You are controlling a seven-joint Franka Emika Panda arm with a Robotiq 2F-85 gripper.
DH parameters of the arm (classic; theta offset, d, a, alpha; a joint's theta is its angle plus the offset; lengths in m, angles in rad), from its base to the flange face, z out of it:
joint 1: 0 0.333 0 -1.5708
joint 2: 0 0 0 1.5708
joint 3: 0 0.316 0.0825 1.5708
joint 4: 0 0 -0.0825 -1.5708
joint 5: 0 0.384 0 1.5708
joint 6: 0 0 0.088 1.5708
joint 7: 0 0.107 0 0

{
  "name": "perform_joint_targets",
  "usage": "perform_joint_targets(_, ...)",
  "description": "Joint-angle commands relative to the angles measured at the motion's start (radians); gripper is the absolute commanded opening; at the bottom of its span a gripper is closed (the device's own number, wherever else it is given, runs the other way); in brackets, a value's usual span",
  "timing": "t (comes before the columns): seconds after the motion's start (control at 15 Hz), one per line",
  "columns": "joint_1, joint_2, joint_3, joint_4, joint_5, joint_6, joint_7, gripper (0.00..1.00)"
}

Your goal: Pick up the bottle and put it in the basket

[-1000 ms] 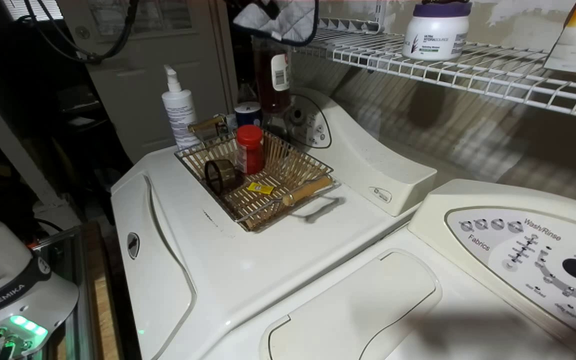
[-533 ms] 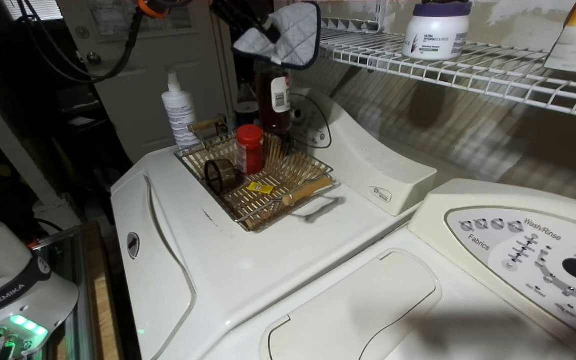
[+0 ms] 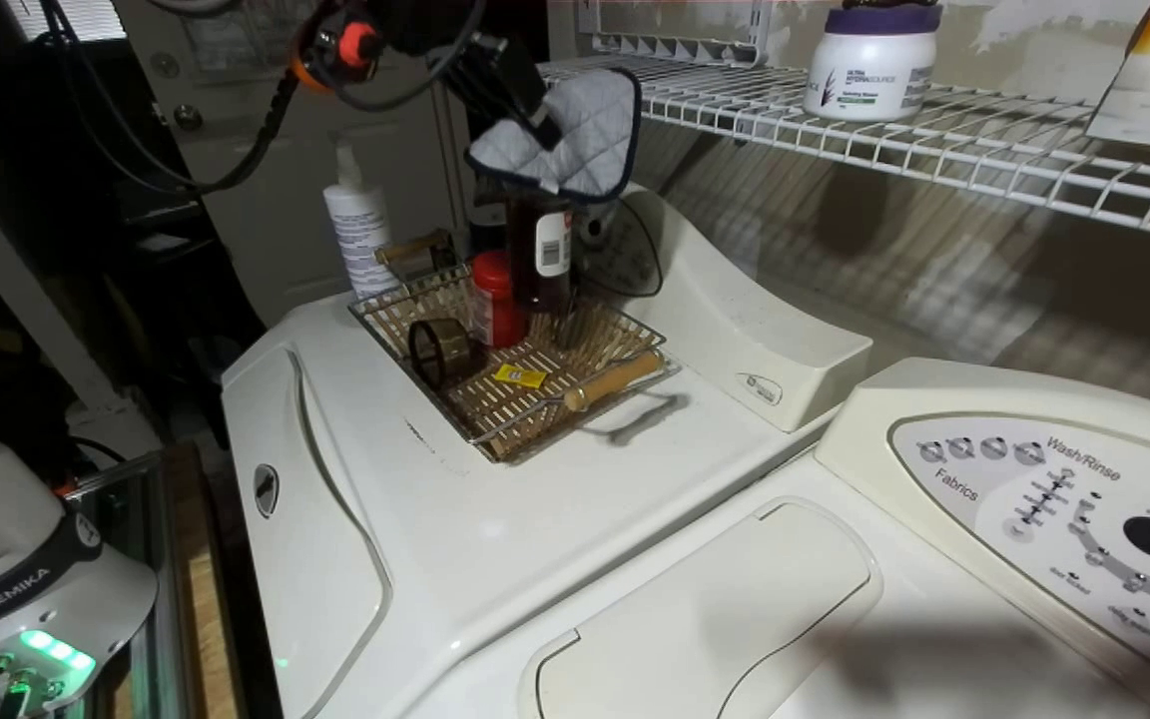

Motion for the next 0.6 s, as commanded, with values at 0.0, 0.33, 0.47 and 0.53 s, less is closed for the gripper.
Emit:
perform_joint_targets(0.0,0.051,0.011,-0.067,-0.073,0.065,0.114,-0.087,0.19)
perform_joint_targets(0.33,0.115,0.041,-0.141,-0.152,0.103,0.266,-0.196,0.19)
perform_joint_targets(0.47,0.158,0.049,-0.183,-0.173,0.126,0.298,-0.241,0.19)
perform_joint_targets(0.53,0.192,0.051,-0.216,-0.182,0.136,0.312,-0.267,0.19)
